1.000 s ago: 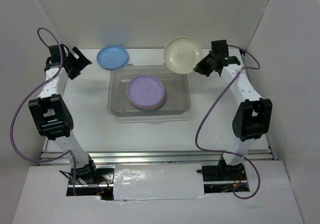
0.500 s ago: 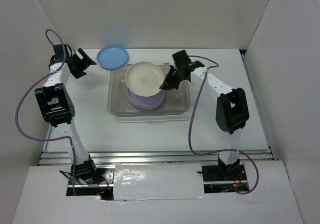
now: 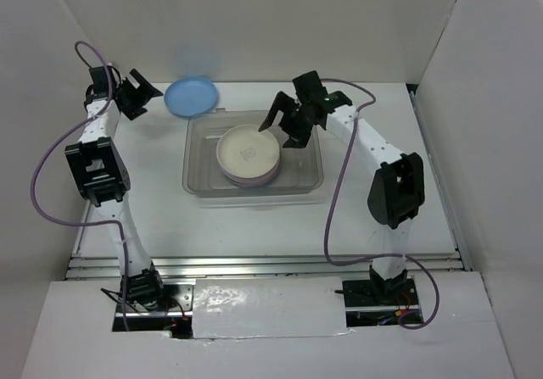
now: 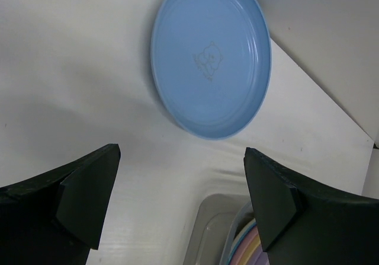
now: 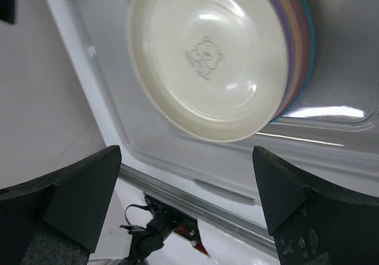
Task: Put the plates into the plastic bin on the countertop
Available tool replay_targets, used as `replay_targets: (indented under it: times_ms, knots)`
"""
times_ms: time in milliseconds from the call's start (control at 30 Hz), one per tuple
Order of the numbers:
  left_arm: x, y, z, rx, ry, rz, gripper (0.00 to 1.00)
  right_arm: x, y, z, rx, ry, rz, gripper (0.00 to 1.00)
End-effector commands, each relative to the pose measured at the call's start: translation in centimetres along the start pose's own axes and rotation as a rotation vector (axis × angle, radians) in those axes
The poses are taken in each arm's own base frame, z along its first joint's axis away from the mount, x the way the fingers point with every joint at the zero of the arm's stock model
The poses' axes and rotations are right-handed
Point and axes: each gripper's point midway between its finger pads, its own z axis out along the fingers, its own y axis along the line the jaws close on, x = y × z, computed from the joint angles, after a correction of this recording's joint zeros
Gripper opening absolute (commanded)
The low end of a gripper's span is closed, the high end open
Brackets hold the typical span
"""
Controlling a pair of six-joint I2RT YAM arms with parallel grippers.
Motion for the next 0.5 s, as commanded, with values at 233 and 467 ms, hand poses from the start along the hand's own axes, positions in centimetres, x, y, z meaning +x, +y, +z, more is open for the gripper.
replay_targets:
  times_ms: [233, 467]
  knots:
    - [-0.9, 0.1, 7.4, 0.078, -0.058, -0.042, 0.99, 2.7, 5.3, -15.2, -0.243, -0.120, -0.136, 1.00]
    - [2.4, 1.0, 11.8, -0.013, -0.041, 0.012, 0.96, 5.8, 3.7, -18.0, -0.258, -0.107, -0.122, 1.00]
